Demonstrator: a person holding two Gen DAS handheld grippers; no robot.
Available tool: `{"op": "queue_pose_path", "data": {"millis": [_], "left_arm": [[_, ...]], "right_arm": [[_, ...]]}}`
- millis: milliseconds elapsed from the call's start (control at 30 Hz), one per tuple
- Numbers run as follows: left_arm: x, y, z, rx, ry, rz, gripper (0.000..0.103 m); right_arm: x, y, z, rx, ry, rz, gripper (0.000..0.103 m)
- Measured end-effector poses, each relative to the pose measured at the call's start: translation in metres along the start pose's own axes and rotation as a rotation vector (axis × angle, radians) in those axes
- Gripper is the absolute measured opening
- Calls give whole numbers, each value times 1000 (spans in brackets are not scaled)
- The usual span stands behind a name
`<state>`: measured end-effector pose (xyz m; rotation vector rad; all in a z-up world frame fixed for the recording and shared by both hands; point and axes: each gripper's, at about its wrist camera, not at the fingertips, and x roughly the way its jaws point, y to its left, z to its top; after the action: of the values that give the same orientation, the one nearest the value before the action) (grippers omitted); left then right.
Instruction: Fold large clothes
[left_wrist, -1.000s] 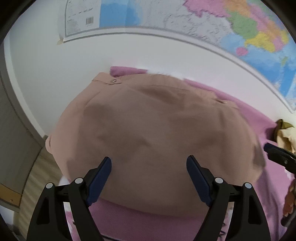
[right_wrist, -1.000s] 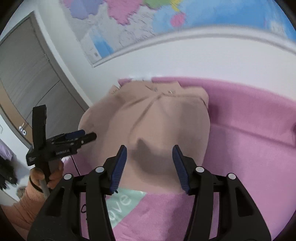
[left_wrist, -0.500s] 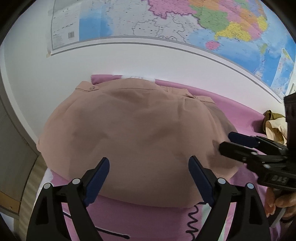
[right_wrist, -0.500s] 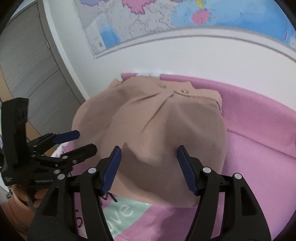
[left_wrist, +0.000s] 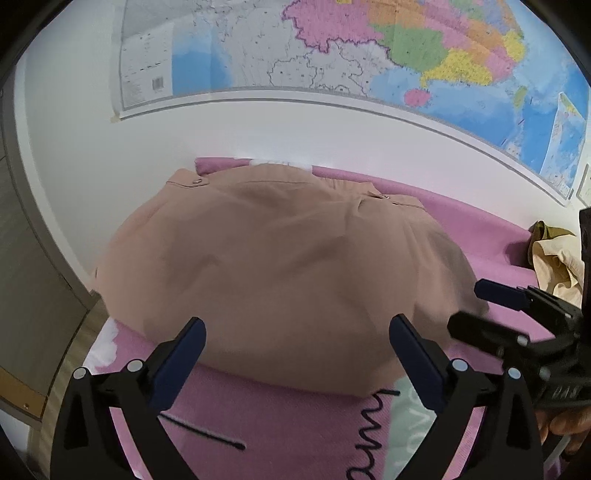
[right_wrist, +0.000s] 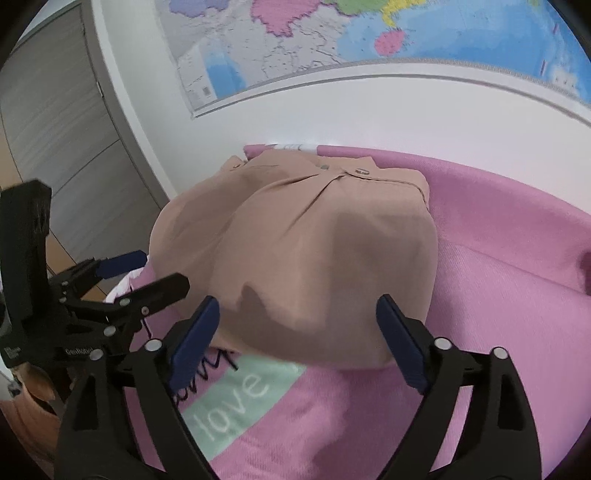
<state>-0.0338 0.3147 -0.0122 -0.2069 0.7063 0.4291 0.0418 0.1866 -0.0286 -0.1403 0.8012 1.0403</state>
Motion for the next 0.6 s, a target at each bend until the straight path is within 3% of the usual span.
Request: {"op": "queue_pose_path", "data": {"millis": [333,600], "left_arm": [[-33,-6,-16,-31,-46,60,96],[-54,-18,-28,-44,-55,57,96]], "right_arm": [[-29,25,-30,-78,-41,-21,97],[-50,31,-47,-89,-79,-32,97]]}}
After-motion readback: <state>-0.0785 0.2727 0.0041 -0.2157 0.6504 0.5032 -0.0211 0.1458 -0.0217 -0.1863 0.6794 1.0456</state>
